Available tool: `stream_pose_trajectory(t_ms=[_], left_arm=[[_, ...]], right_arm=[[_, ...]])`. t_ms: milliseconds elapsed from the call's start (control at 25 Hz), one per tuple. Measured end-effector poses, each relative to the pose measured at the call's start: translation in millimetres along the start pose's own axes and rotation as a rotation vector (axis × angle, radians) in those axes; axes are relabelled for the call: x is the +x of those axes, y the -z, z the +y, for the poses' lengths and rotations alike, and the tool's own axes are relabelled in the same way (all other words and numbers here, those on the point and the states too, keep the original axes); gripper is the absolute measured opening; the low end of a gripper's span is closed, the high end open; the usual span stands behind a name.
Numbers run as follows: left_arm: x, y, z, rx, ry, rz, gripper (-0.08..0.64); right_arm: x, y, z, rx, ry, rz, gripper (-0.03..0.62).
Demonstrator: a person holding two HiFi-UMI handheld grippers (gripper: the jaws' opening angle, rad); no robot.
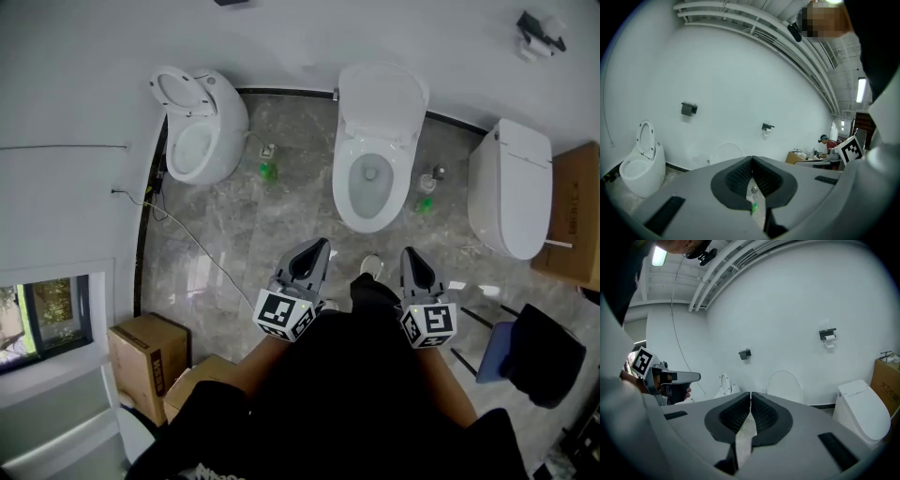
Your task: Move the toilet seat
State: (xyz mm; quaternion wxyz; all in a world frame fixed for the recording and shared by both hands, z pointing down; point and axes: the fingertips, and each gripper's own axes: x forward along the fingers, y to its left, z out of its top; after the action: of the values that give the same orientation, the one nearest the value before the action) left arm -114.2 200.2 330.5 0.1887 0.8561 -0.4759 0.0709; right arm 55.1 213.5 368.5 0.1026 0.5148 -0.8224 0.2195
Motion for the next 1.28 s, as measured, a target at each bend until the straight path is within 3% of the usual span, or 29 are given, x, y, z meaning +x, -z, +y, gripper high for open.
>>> stream_pose_trajectory(t_ms=[120,240,560,760,960,1280], left_arm=[[21,3,4,-0.038,-0.03,0.009,0.009],[38,8,4,-0.028,-0.055,0.026,0.009],[60,41,21,-0.089,-0.132,0.09,0.009],[76,93,30,-0.134,-0.126,0.177,0.009],[118,145,46,-0.096,-0.062,0.23,0.009],[191,265,118,-0.078,-0.12,0.299,0.009]], right_arm=[[14,-3,-23,-0.002,-0.01,0.01,0.032],[24,-1,-48,0.006,-0.015,0.022,0.032],[55,39,-68,0.037,-0.054,0.106,0.032],[82,93,-75,0.028,-0.062,0.194,0.032],[134,121,-100,0.086,-0.013,0.191,0.032],[216,218,-158,0.1,0.083,0.244,0.032]])
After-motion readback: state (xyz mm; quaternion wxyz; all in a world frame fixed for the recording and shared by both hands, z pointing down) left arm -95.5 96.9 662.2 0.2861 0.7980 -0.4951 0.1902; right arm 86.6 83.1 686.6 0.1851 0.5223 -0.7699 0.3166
